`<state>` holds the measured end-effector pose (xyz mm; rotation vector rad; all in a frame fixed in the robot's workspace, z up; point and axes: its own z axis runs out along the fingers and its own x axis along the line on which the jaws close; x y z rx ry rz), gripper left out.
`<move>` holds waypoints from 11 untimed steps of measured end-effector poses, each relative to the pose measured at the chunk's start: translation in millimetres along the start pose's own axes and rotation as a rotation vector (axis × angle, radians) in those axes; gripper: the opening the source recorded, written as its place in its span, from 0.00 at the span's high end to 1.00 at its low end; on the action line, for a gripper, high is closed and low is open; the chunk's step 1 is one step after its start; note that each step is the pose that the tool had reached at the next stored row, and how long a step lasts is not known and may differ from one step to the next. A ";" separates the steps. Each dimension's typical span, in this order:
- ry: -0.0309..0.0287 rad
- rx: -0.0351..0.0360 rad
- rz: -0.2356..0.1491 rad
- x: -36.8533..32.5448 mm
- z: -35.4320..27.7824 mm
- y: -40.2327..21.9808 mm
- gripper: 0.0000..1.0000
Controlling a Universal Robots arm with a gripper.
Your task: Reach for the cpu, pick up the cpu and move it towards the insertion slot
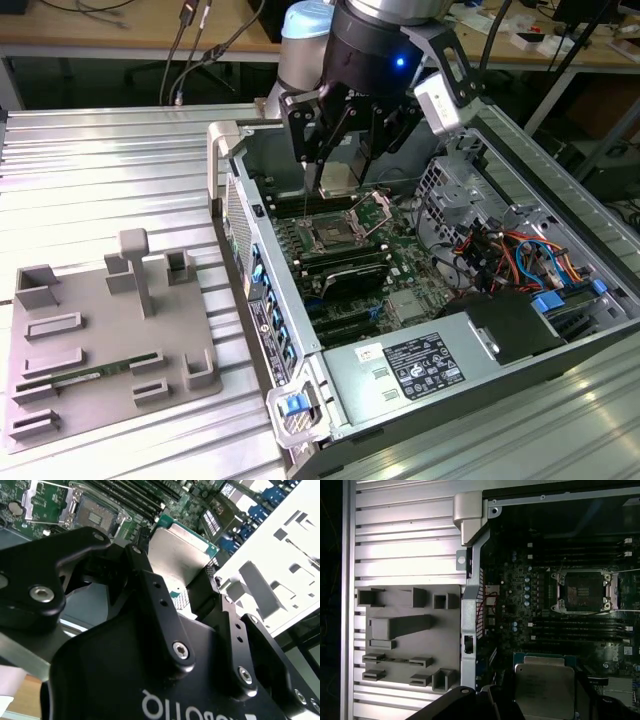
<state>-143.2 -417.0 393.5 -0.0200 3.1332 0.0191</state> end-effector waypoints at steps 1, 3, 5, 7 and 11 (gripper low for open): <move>0.0000 0.0000 0.000 0.0 0.1 1.5 0.45; 0.0000 0.0000 0.000 0.0 0.1 3.1 0.45; -0.0001 0.0000 0.000 -0.1 0.1 4.2 0.45; 0.0000 0.0000 0.000 -0.1 0.1 5.1 0.45; 0.0000 0.0000 0.000 -0.1 0.1 7.0 0.45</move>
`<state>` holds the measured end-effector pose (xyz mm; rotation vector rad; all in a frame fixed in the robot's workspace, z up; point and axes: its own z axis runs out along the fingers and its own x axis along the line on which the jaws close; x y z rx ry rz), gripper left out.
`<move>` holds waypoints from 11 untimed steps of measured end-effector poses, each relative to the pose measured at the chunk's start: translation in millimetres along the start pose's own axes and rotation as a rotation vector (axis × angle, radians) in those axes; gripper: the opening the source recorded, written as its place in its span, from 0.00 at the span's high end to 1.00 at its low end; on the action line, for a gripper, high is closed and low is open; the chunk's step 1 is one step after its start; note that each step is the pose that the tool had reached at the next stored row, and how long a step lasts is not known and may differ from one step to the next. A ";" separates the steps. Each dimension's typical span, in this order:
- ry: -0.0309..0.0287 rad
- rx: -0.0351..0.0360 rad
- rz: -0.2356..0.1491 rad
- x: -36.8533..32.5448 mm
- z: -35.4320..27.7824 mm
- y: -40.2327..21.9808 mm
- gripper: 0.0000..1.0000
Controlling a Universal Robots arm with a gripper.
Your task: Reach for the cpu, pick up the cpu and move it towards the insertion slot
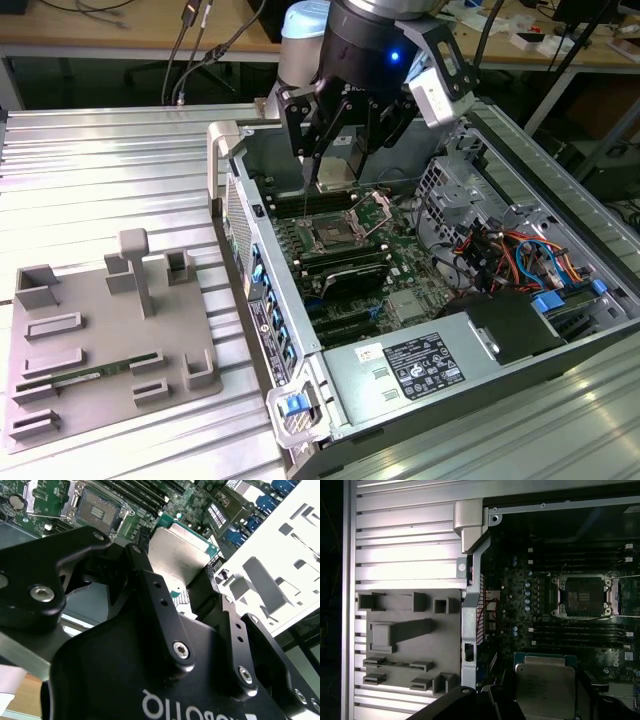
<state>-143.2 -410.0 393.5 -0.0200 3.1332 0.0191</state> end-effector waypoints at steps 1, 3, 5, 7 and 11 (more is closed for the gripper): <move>0.0000 -0.0001 0.000 0.0 0.0 0.4 0.45; 0.0000 0.0000 0.000 0.0 0.0 1.2 0.45; 0.0000 0.0000 0.000 0.0 0.0 1.9 0.45; 0.0000 0.0000 0.000 0.0 0.0 2.4 0.45; 0.0000 0.0000 0.000 0.0 0.0 3.3 0.45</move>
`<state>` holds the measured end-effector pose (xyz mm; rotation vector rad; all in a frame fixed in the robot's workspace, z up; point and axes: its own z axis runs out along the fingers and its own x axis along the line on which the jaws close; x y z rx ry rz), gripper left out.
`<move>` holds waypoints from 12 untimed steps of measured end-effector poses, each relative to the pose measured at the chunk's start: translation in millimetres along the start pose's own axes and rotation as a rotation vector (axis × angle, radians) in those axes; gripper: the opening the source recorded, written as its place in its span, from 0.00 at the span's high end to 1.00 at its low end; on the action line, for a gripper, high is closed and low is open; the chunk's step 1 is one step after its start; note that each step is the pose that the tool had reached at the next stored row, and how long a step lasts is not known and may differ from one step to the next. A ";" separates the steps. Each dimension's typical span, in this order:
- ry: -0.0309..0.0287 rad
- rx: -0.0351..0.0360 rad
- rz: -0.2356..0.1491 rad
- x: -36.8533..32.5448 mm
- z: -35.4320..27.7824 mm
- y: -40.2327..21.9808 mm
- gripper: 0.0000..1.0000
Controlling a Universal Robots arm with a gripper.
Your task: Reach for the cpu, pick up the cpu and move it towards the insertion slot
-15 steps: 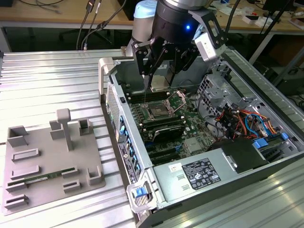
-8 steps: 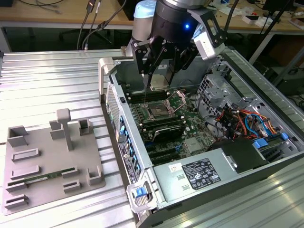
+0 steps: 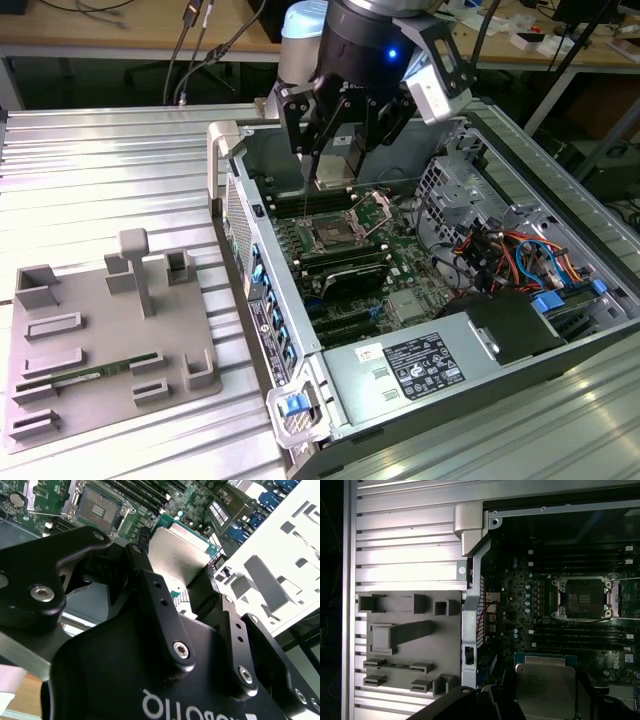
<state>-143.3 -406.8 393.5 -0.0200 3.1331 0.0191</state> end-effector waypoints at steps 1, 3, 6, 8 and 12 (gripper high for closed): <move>0.0000 0.0000 0.000 0.0 0.0 0.3 0.45; 0.0000 0.0000 0.000 0.0 0.0 0.6 0.45; 0.0001 0.0000 0.000 0.0 0.0 1.1 0.45; 0.0001 0.0000 0.000 0.0 0.0 1.4 0.45; 0.0000 0.0000 0.000 -0.2 0.0 2.7 0.45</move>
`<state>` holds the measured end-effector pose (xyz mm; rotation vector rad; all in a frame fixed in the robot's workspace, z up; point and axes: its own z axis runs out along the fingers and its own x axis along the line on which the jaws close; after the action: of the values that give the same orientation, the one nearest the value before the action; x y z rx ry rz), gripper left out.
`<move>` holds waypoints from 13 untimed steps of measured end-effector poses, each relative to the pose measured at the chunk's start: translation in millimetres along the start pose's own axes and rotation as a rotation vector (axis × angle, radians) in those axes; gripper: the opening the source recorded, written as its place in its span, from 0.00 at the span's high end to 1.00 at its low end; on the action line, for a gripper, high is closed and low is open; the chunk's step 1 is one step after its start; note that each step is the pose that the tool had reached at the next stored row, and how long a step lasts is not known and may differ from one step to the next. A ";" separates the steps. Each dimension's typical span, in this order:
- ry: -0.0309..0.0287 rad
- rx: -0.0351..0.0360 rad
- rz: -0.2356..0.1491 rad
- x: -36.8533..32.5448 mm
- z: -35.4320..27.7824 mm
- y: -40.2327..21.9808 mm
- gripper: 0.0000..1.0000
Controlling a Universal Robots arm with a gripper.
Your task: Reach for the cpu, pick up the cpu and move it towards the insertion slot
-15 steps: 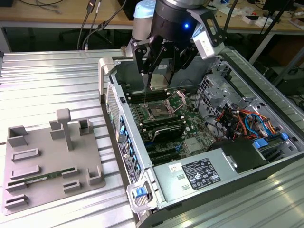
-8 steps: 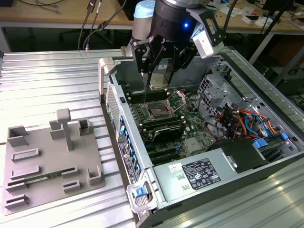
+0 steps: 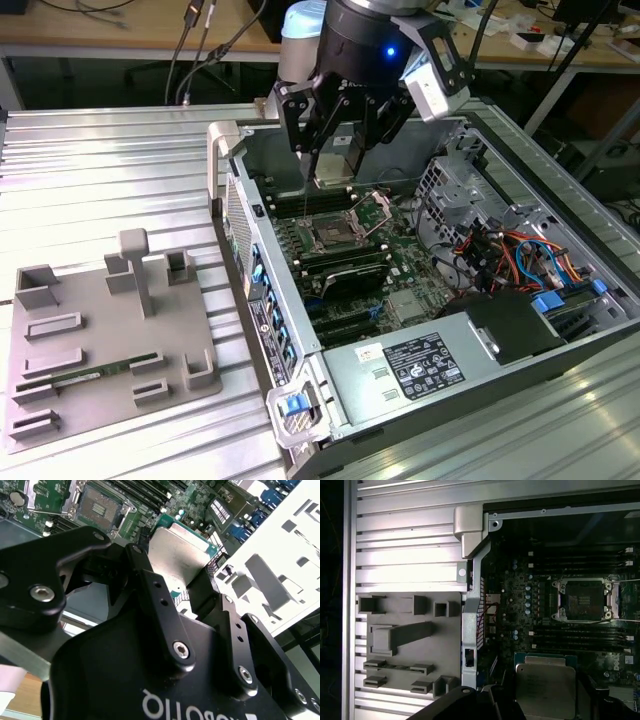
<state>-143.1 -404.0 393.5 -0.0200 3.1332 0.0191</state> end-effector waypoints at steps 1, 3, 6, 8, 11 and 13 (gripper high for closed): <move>0.0000 0.0000 0.000 -0.6 0.0 0.3 0.45; -0.0001 -0.0009 0.000 -2.2 0.2 0.3 0.45; 0.0000 -0.0015 0.000 -8.4 0.9 0.6 0.45; 0.0000 -0.0014 0.000 -11.7 1.3 0.9 0.45; 0.0000 -0.0015 0.000 -18.3 1.8 1.5 0.45; 0.0000 -0.0014 0.000 -21.2 1.9 1.7 0.45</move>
<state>-121.9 -402.1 391.8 -0.0200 3.1332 0.0214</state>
